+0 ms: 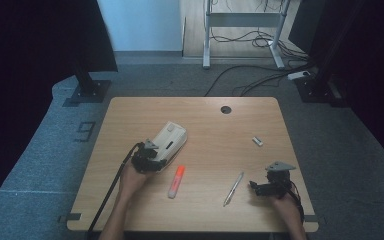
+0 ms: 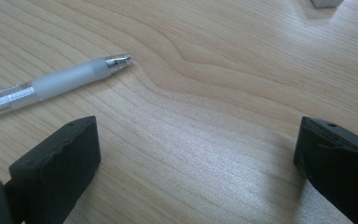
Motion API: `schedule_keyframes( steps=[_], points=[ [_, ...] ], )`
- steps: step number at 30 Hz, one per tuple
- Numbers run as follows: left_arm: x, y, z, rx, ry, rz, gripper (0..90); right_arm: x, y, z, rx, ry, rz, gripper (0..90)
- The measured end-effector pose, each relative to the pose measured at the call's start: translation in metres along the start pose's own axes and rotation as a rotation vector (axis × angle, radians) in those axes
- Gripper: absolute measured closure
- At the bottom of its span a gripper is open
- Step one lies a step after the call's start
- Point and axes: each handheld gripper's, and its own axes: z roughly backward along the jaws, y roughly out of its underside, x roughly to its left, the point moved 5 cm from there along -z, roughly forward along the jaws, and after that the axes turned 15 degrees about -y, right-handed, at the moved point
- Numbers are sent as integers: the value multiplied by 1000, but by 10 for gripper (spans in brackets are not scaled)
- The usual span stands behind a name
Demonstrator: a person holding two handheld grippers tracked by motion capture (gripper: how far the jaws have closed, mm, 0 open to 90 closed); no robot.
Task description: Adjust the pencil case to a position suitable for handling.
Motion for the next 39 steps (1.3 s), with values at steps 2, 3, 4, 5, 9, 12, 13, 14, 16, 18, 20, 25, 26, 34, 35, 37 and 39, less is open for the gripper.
schedule_keyframes(
  steps=[2, 3, 4, 5, 9, 12, 13, 14, 16, 18, 20, 25, 26, 34, 35, 37, 39],
  points=[
    [0, 3, 2, 6, -2, 21, 473, 0, 0, 0, 0, 1, 1, 4],
    [0, 3, 3, 9, -1, 27, 484, 0, 0, 0, -1, 1, 1, 6],
    [0, 4, 3, 9, -2, 30, 493, 0, 0, 0, -1, 1, 1, 7],
    [0, 5, 4, 7, -7, 30, 500, 0, 0, 0, -2, 1, 1, 7],
    [0, 8, 5, -7, -13, 32, 539, 0, 0, 0, -3, 2, 1, 9],
    [2, 9, 7, -23, -6, 37, 576, 0, 0, 0, -3, 2, 1, 10],
    [3, 9, 8, -25, 0, 39, 596, 0, 0, 0, -3, 2, 1, 11],
    [5, 9, 10, -29, 5, 39, 622, 0, 0, 0, -4, 2, 0, 12],
    [9, 9, 14, -37, 7, 46, 674, 0, 0, 0, -4, 2, 1, 13],
    [10, 9, 15, -36, 19, 45, 684, 0, 0, 0, -4, 3, 0, 13],
    [11, 9, 15, -37, 27, 48, 685, 0, 0, 0, -4, 1, 0, 14],
    [13, 7, 21, -51, 34, 73, 716, 0, 0, 0, -5, 0, 0, 15],
    [14, 6, 22, -55, 35, 73, 723, 0, 0, 0, -5, -1, 0, 15],
    [22, 2, 38, -95, 69, 110, 759, 0, 0, 0, -5, 0, 0, 15],
    [23, 2, 39, -98, 72, 112, 760, 0, 0, 0, -5, -1, 0, 15],
    [25, 1, 42, -106, 82, 123, 761, 0, 0, 0, -5, -1, 0, 15],
    [27, 1, 44, -113, 89, 129, 763, 0, 0, 0, -5, 0, 0, 15]
  ],
)
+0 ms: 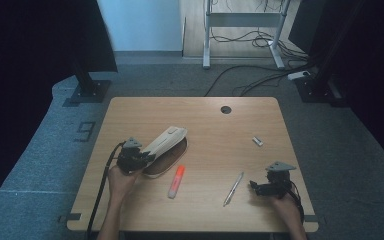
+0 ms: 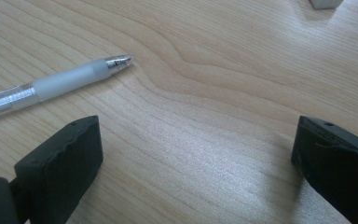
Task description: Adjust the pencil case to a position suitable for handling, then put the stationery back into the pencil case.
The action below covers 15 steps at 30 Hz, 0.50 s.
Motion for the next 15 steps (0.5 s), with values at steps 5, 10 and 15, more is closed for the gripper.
schedule_keyframes(
  steps=[5, 10, 15],
  points=[
    [1, -3, 7, -28, 28, 29, 766, 0, 0, 0, 0, 0, 0, 15],
    [1, -3, 8, -36, 44, 33, 766, 0, 0, 0, 0, 0, 0, 15],
    [1, -4, 9, -40, 57, 41, 766, 0, 0, 0, 0, 0, 0, 17]
  ],
)
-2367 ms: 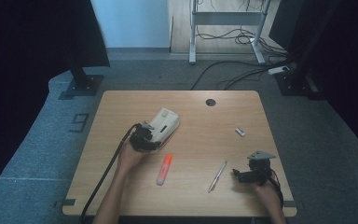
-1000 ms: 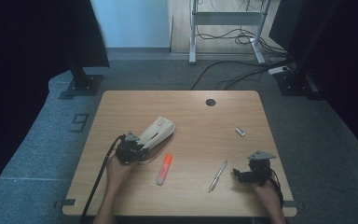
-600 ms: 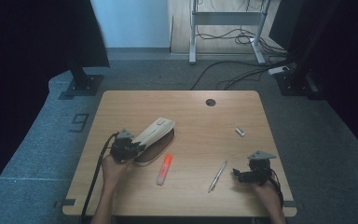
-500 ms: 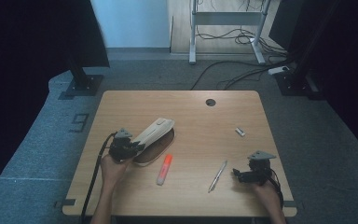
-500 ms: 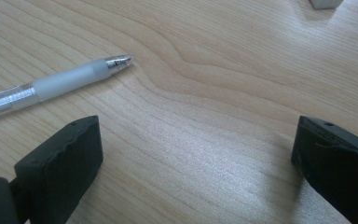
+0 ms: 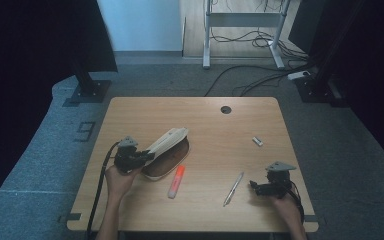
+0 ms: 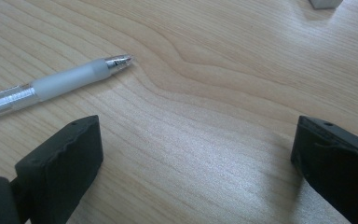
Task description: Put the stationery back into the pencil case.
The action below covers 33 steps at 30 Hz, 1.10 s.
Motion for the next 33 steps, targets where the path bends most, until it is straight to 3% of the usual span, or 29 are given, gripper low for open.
schedule_keyframes(
  steps=[15, 23, 26, 33],
  points=[
    [1, 0, 0, -14, 8, -2, 766, -7, -8, 9, -13, -4, -32, 119],
    [2, 1, 0, -21, 9, -7, 764, -12, -22, 13, -44, -3, -32, 118],
    [2, 1, 0, -23, 9, -11, 762, -16, -29, 13, -54, -7, -52, 30],
    [3, 1, 0, -22, 13, -7, 762, -24, -40, 15, -55, 6, -31, 60]
  ],
)
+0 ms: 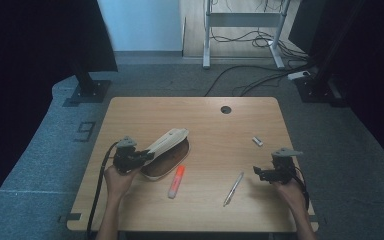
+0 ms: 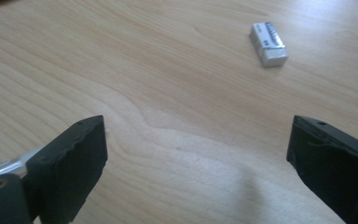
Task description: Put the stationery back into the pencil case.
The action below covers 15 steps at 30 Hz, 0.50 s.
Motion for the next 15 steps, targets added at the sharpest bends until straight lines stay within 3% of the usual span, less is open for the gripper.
schedule_keyframes(
  steps=[7, 15],
  points=[
    [0, 1, -1, -5, -1, 2, 761, -13, -7, -1, 21, 17, -7, 119],
    [1, 1, -2, -6, 3, 5, 760, -26, -20, -2, 6, -8, -14, 132]
  ],
)
